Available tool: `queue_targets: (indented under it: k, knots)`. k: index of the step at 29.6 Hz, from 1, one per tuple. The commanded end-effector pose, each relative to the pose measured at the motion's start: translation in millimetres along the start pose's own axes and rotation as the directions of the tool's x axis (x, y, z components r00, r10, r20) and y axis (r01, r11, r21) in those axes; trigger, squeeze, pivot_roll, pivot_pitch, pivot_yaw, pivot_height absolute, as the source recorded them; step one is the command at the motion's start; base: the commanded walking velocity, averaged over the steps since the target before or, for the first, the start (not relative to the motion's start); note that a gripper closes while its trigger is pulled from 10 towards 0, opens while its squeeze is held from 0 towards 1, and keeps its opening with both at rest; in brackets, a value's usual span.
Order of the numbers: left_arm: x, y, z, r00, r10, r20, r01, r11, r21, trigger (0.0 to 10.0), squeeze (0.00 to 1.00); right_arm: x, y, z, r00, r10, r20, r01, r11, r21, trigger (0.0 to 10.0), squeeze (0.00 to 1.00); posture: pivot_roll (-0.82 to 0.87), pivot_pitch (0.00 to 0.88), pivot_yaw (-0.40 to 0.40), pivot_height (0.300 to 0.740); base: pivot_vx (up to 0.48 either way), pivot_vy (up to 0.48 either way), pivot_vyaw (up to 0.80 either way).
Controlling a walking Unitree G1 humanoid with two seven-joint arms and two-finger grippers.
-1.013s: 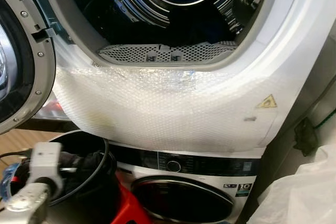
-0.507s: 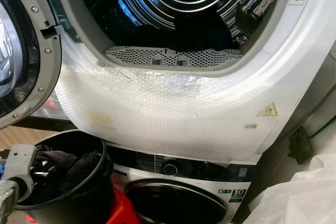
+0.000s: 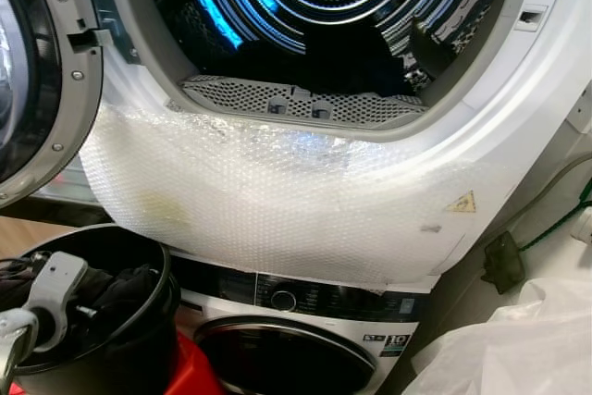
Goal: Clothes washing
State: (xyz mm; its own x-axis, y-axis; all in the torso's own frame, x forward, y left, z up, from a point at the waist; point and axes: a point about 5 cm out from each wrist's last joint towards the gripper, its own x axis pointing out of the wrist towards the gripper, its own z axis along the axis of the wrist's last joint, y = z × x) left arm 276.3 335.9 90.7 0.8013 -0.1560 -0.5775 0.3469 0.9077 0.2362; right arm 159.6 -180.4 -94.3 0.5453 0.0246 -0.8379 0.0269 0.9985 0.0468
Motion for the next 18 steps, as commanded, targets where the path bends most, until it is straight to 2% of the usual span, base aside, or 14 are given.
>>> queue_targets:
  k: [1, 2, 4, 5, 6, 13, 18]
  knots:
    - [3.2, -4.9, 2.3, 0.996, -0.091, -0.009, 0.091, 0.995, 0.041, 10.0, 1.00, -1.0, -4.9, -1.0, 1.000, -0.005, -0.003, 0.005, 1.000, -0.017, 10.0, 0.00, 0.05, 0.077, -0.076, 0.740, 0.000, 0.000, 0.00]
    - [5.8, -9.7, 3.8, 0.989, -0.151, 0.002, 0.150, 0.987, 0.056, 10.0, 1.00, -1.5, -7.5, -0.8, 1.000, -0.006, 0.000, 0.006, 1.000, -0.024, 10.0, 0.00, 0.04, 0.083, -0.085, 0.740, 0.000, 0.000, 0.00]
    - [6.4, -11.2, 4.6, 0.985, -0.171, 0.006, 0.170, 0.983, 0.067, 10.0, 1.00, -1.5, -8.0, -0.4, 1.000, -0.005, 0.001, 0.005, 1.000, -0.026, 10.0, 0.00, 0.04, 0.083, -0.085, 0.740, 0.000, 0.000, 0.00]
    - [8.8, -15.5, 8.7, 0.971, -0.239, 0.019, 0.238, 0.970, 0.058, 10.0, 1.00, -1.7, -10.6, 1.3, 1.000, -0.005, 0.007, 0.005, 0.999, -0.035, 10.0, 0.00, 0.02, 0.088, -0.098, 0.740, 0.000, 0.000, 0.00]
    - [9.7, -16.4, 10.2, 0.967, -0.254, 0.023, 0.253, 0.966, 0.056, 10.0, 1.00, -1.9, -11.9, 1.8, 1.000, -0.005, 0.009, 0.005, 0.999, -0.037, 10.0, 0.00, 0.02, 0.088, -0.101, 0.740, 0.000, 0.000, 0.00]
    - [11.1, -11.0, 14.6, 0.966, -0.260, -0.002, 0.259, 0.962, 0.091, 10.0, 1.00, -2.3, -16.6, 4.7, 1.000, -0.004, 0.015, 0.004, 0.998, -0.056, 10.0, 0.00, 0.01, 0.087, -0.110, 0.740, 0.000, 0.000, 0.00]
    - [1.0, 10.6, 16.2, 0.978, -0.188, -0.087, 0.199, 0.970, 0.139, 10.0, 1.00, -1.7, -18.3, 10.0, 1.000, -0.010, 0.029, 0.012, 0.999, -0.048, 10.0, 0.00, 0.01, 0.088, -0.106, 0.740, 0.000, 0.000, 0.00]
